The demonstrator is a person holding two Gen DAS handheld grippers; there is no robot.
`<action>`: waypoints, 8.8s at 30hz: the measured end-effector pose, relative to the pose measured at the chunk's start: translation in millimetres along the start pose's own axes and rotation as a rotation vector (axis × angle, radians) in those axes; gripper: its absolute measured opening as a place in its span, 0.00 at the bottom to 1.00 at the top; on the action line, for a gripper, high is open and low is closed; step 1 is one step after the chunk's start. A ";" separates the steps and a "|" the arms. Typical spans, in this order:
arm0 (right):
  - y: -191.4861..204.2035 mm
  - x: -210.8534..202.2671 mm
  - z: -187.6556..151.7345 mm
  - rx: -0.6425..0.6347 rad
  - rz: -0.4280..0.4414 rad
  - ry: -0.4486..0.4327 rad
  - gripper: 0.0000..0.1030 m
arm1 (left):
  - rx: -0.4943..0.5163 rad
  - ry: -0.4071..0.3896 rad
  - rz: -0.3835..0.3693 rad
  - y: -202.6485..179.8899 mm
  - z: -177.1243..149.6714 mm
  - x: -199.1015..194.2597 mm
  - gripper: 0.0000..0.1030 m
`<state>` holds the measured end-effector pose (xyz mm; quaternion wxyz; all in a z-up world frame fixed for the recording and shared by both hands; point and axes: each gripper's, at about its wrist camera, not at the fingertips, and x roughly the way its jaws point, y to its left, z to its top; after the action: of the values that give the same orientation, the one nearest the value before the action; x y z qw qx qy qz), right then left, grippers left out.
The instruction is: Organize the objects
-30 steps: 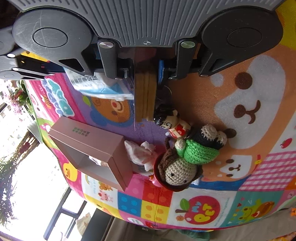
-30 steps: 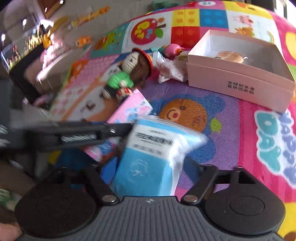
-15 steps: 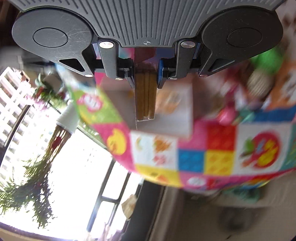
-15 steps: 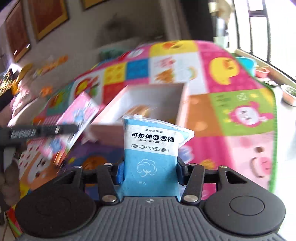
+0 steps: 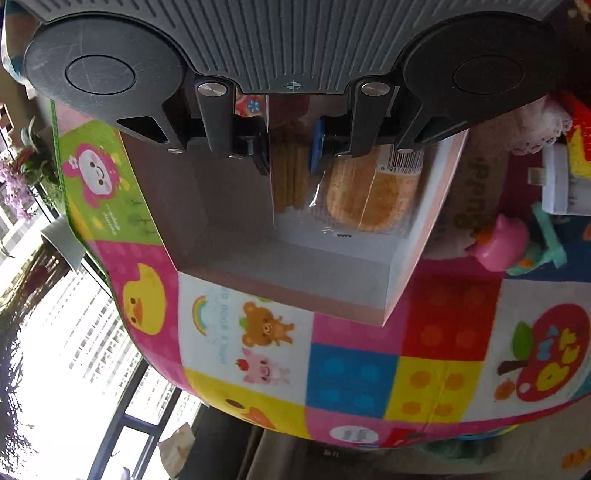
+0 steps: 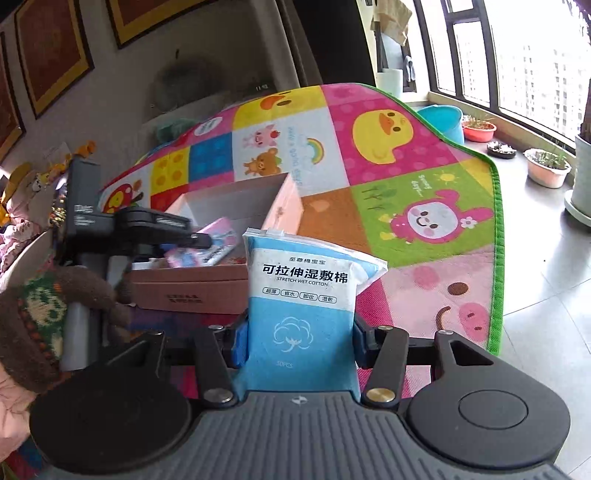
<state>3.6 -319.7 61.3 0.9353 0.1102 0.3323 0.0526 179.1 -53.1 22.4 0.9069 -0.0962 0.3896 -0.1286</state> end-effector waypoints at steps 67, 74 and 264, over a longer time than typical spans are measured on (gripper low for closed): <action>113.6 41.7 -38.8 -0.341 0.169 0.104 0.88 | -0.115 -0.167 0.171 190.7 5.2 -101.7 0.42; 99.4 59.5 -46.7 -0.239 0.184 0.127 0.88 | -0.105 -0.098 0.089 195.3 10.4 -70.0 0.48; 213.3 -2.0 -119.4 -0.642 0.352 0.084 0.62 | 0.207 -0.043 0.156 125.1 -194.6 -215.4 0.52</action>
<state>-78.9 -92.8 23.8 0.8844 -0.1357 0.3128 0.3187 -86.3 117.5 2.9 0.9274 0.0256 0.3610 -0.0951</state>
